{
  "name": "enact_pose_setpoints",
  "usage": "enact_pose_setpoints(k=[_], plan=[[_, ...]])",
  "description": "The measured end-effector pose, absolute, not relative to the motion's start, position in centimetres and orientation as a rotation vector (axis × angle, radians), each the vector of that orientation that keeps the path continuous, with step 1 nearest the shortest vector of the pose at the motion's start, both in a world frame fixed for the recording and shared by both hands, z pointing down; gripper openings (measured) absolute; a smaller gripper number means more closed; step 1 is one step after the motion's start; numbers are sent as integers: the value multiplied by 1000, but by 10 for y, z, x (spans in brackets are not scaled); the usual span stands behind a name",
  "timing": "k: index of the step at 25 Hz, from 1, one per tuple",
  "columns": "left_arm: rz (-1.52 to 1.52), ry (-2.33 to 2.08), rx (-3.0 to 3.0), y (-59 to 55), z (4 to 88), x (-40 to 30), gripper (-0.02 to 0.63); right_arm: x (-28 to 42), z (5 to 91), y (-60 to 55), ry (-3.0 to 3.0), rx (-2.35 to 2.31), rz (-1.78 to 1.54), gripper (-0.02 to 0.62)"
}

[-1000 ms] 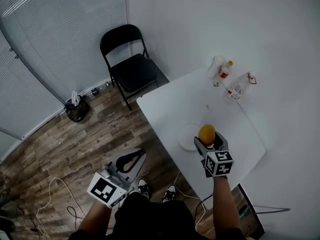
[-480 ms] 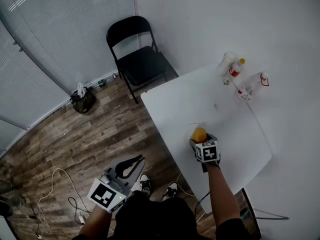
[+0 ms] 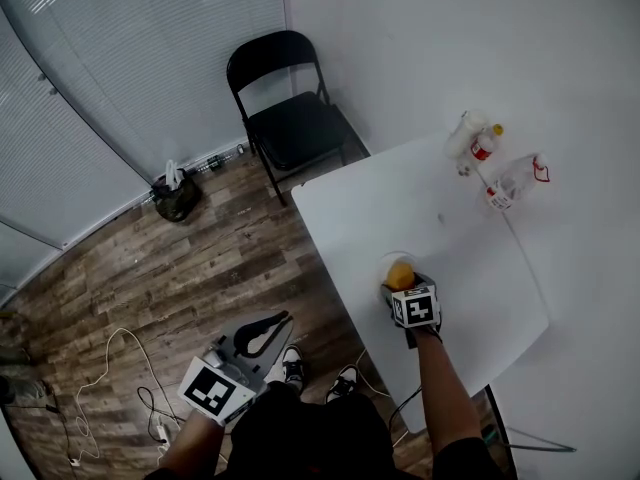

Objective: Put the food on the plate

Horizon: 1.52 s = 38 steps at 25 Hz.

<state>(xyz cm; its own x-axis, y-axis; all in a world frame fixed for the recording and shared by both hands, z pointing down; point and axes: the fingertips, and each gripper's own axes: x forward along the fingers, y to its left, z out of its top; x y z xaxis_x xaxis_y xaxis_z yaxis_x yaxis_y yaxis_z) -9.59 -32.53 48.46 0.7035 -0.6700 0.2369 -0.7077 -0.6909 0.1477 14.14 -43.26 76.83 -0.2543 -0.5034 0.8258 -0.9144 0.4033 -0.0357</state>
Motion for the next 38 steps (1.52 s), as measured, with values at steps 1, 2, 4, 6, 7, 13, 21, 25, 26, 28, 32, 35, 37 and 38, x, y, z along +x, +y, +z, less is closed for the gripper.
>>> enact_pose_setpoints(k=[1,2,4,6,7,13,21,25,26,28,32,35,37,38], plan=[[242,-1110,2687,-326,484,-98,43,141,769,-433,-1903,1214,685,376],[243,-1117,2692,-327,484,-100,43,141,769,-434,-1906,1216,685,376],[242,-1127,2703,-329,484,-102,43,142,770,-435,-1908,1221,674,377],[242,-1132,2703,-330,484,-102,43,145,765,-435,-1910,1230,660,377],[237,-1131,2695,-330,483,-101,42,146,760,-435,-1917,1238,655,377],[196,-1109,2733,-328,469,-99,43,148,678,-432,-2060,1389,563,380],[91,-1028,2856,-316,428,-72,43,145,493,-382,-2397,1669,256,325],[59,-1003,2919,-308,406,-57,41,159,427,-345,-2446,1832,101,73],[52,-996,2930,-306,402,-53,43,164,415,-336,-2461,1866,79,51],[27,-974,2950,-302,389,-44,43,172,396,-320,-2478,1914,42,34],[-26,-957,3006,-291,367,-34,43,173,358,-285,-2501,1936,-94,21],[-47,-946,3026,-283,356,-28,41,169,335,-262,-2493,1911,-231,20],[-84,-921,3044,-278,349,-24,43,164,325,-252,-2498,1884,-304,20],[-94,-917,3054,-276,348,-23,43,162,322,-248,-2508,1873,-320,21]])
